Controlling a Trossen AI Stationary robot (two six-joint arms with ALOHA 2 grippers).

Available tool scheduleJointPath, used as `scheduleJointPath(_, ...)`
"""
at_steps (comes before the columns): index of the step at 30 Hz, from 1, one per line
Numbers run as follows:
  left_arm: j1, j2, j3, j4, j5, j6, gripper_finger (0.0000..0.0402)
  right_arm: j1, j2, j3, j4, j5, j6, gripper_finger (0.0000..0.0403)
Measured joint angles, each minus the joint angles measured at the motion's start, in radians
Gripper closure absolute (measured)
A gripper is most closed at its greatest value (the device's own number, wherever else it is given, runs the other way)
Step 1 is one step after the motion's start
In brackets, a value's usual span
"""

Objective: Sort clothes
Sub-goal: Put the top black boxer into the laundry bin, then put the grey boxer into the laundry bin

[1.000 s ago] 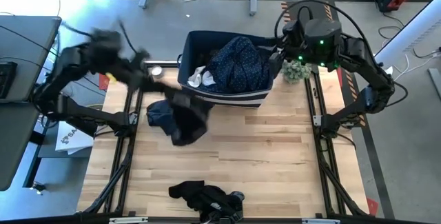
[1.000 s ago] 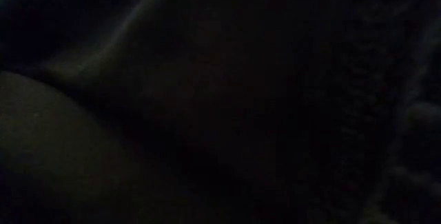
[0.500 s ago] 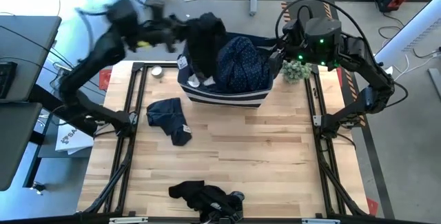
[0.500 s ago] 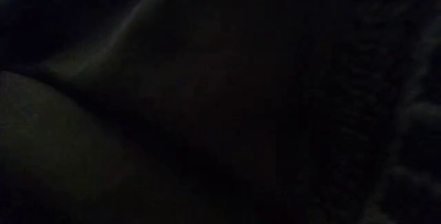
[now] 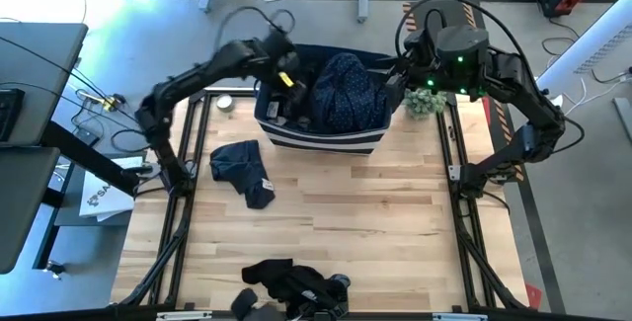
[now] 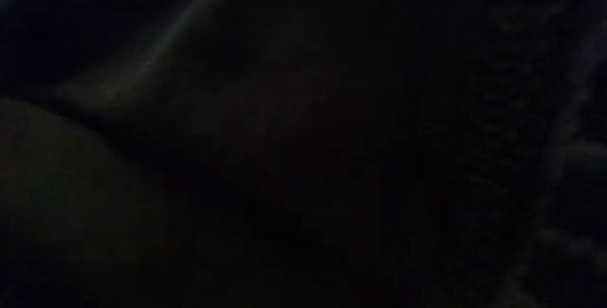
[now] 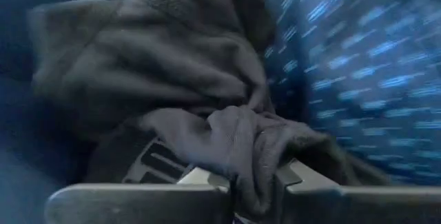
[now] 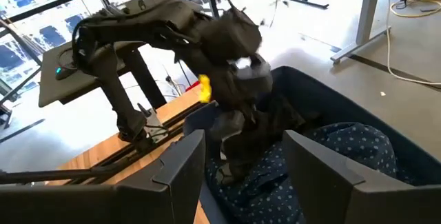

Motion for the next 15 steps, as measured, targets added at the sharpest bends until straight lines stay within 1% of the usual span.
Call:
scheduleJointPath(2, -0.001, 0.046, 0.003, -0.030, -0.008, 0.029, 0.0355, 0.000, 0.004, 0.000, -0.004, 0.000, 0.005, 0.0210)
scheduleJointPath(3, -0.001, 0.059, 0.006, -0.043, 0.005, 0.044, 0.0341, 0.000, 0.011, 0.000, -0.004, 0.000, 0.006, 0.0210)
scheduleJointPath(6, 0.010, 0.078, 0.008, -0.093, 0.032, 0.053, 0.0289, 0.000, 0.031, 0.000, -0.011, -0.001, 0.026, 0.0210)
scheduleJointPath(9, 0.015, 0.048, 0.028, -0.146, 0.058, 0.067, 0.0239, 0.000, 0.058, 0.000, -0.022, -0.015, 0.049, 0.0210)
scheduleJointPath(11, 0.008, 0.019, 0.055, -0.205, 0.052, 0.057, 0.0217, -0.005, 0.085, 0.000, -0.024, -0.022, 0.049, 0.0210)
scheduleJointPath(13, -0.007, -0.038, 0.095, -0.189, 0.020, 0.035, 0.0206, -0.019, 0.123, 0.001, -0.024, -0.044, 0.027, 0.0210)
scheduleJointPath(15, -0.016, -0.106, 0.124, -0.194, 0.012, 0.006, 0.0203, -0.043, 0.168, 0.001, -0.024, -0.065, 0.003, 0.0210)
